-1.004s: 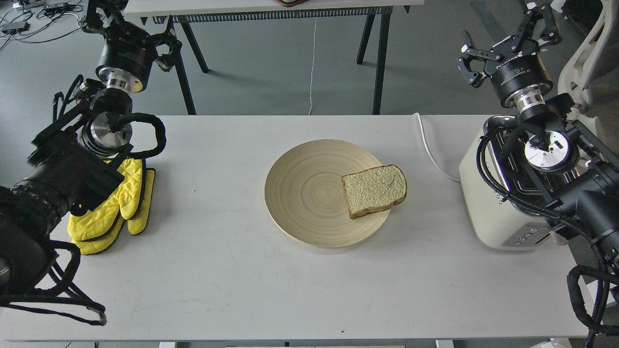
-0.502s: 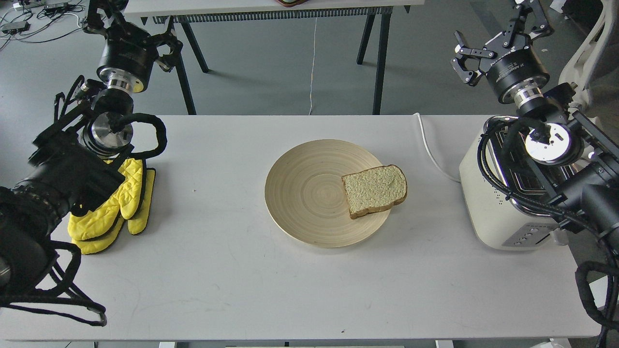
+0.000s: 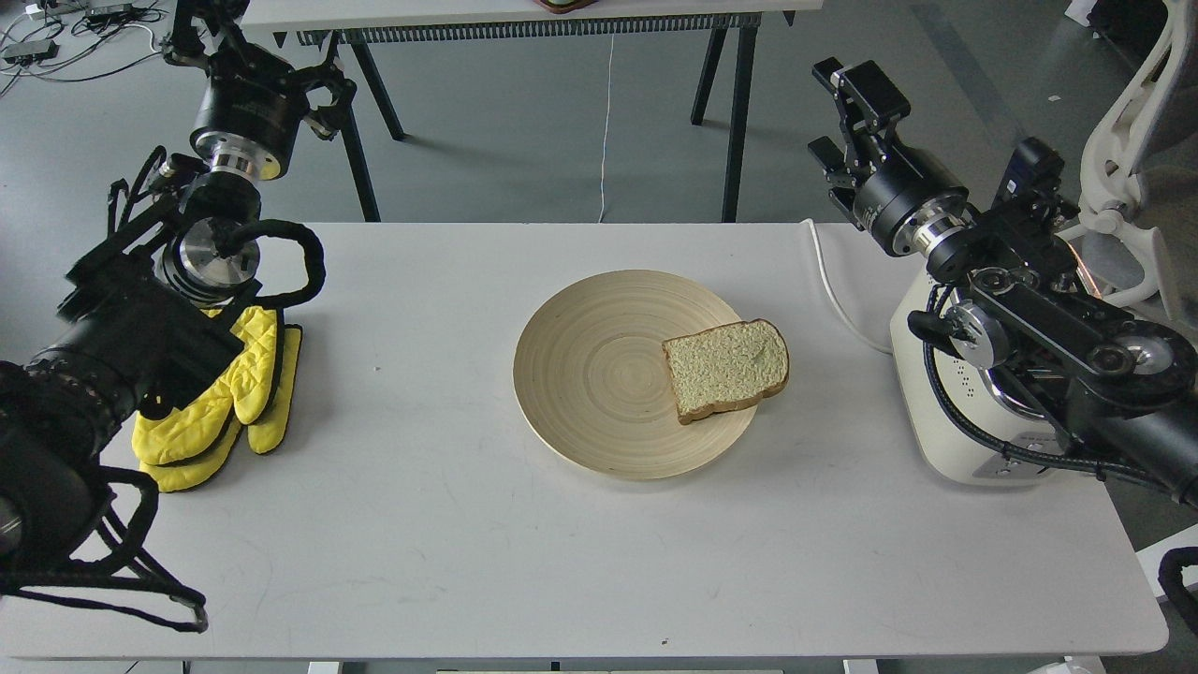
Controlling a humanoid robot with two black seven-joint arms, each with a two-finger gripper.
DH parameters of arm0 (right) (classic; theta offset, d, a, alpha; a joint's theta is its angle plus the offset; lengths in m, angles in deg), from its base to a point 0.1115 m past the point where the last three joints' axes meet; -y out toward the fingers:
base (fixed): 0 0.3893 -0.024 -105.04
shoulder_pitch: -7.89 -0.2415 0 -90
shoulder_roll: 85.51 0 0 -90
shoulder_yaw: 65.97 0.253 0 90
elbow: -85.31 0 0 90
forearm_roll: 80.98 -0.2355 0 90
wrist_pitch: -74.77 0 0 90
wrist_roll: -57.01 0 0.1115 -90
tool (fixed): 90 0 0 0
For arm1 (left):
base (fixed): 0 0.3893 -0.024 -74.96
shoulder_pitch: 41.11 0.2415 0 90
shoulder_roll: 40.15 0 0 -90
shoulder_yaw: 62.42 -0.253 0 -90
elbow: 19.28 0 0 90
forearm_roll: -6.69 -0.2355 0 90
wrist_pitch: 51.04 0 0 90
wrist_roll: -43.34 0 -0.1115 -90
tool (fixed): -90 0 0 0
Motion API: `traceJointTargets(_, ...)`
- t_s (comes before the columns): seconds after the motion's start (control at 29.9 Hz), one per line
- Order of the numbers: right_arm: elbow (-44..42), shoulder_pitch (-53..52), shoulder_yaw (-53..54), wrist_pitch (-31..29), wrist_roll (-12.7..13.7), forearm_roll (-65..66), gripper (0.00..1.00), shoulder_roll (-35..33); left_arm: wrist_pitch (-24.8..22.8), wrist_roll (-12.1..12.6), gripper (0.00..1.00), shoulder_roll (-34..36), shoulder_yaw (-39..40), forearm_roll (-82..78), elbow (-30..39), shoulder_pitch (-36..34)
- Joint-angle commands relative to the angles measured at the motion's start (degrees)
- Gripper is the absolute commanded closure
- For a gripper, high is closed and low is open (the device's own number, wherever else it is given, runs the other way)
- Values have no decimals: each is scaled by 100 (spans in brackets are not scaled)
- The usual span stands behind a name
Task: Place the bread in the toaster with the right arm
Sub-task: 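Move the right gripper toward the bread slice in the bowl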
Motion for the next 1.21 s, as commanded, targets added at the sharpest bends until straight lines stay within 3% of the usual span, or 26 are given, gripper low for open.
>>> traceJointTargets(0.0,-32,-209,-676,135,37,664,2,-204,0,0,0,0,-6,3,-1,0)
traceJointTargets(0.1,-75,-376,-1361,135,230,726,2,-284,0,0,0,0,-6,3,-1,0)
traceJointTargets(0.33,-558,-394,-2127,162,380,726,3,-302,0,0,0,0,-6,3,-1,0)
traceJointTargets(0.64,-761,-359,-2646,170,538,717,18,14,0,0,0,0,-6,3,8,0)
traceJointTargets(0.84,-814,-351,-2770,153,1092,673,24,217,0,0,0,0,-6,3,17,0)
traceJointTargets(1.17,-884,-271,-3076,118,1145,656,26,226,0,0,0,0,3,3,17,0)
